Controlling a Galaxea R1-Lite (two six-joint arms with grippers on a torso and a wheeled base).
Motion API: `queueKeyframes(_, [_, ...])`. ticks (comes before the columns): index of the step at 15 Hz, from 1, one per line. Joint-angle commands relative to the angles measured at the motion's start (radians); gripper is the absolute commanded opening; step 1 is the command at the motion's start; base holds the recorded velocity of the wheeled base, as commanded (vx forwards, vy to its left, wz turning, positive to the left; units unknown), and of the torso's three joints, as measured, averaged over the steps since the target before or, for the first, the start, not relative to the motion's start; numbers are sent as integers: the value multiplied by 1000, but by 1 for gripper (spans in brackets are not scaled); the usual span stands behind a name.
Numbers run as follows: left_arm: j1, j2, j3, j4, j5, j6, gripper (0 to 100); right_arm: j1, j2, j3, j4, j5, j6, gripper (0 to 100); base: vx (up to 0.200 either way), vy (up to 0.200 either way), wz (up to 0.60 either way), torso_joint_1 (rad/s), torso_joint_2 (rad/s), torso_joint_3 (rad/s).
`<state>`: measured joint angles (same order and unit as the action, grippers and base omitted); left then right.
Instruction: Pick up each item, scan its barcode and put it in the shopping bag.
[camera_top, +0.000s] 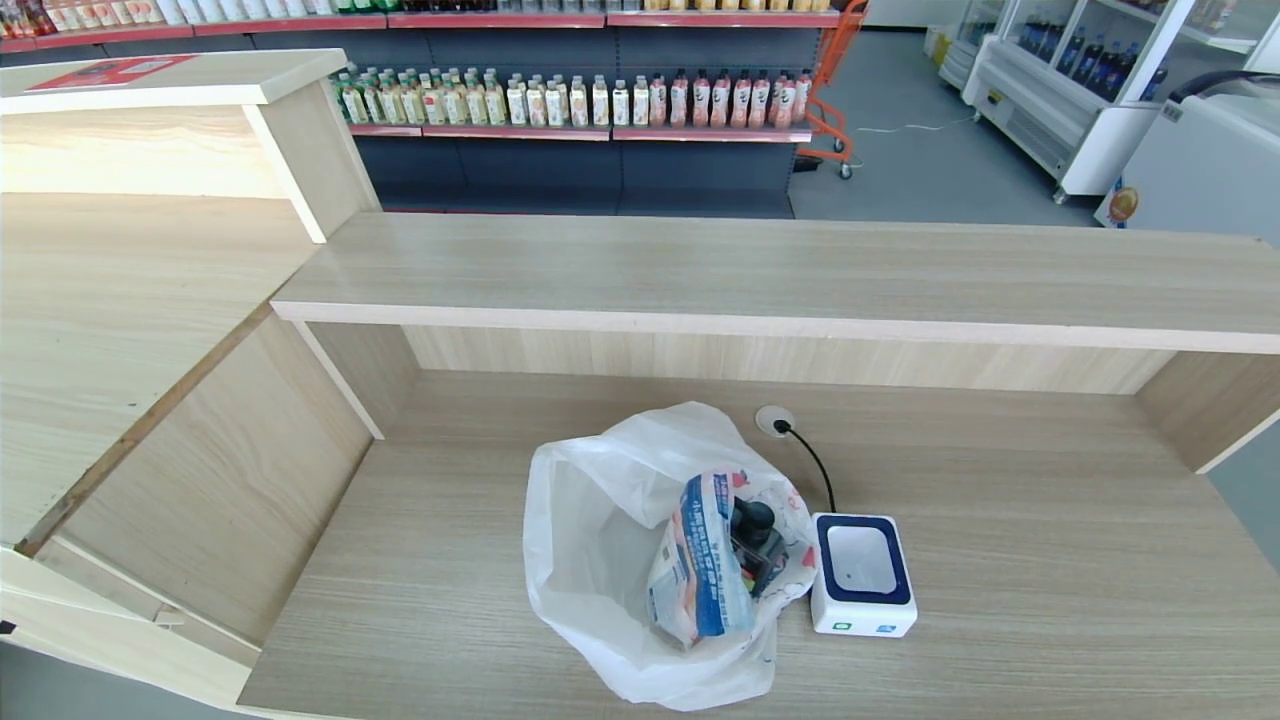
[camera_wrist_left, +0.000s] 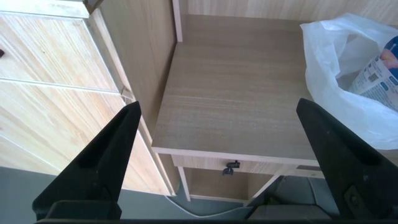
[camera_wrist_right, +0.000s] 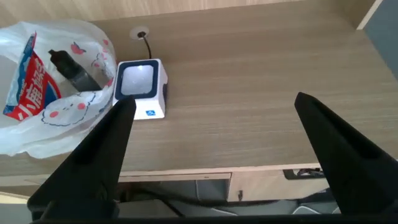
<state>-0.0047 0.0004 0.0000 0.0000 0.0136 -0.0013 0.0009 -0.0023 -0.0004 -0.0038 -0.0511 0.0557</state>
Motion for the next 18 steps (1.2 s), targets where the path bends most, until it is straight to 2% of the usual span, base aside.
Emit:
queueKeyframes(1, [0, 0, 0, 0, 0, 0, 100, 1, 2, 0, 1, 0, 4, 0, 0, 0, 0, 0, 0, 0])
queueKeyframes(7, [0, 0, 0, 0, 0, 3, 100, 1, 2, 0, 1, -1, 6, 0, 0, 0, 0, 0, 0, 0])
queueKeyframes(13, [0, 0, 0, 0, 0, 4, 100, 1, 2, 0, 1, -1, 3, 0, 0, -200, 0, 6, 0, 5])
queueKeyframes(16, [0, 0, 0, 0, 0, 6, 100, 1, 2, 0, 1, -1, 3, 0, 0, 0, 0, 0, 0, 0])
queueKeyframes(18, [0, 0, 0, 0, -1, 6, 100, 1, 2, 0, 2, -1, 4, 0, 200, 0, 0, -2, 5, 0])
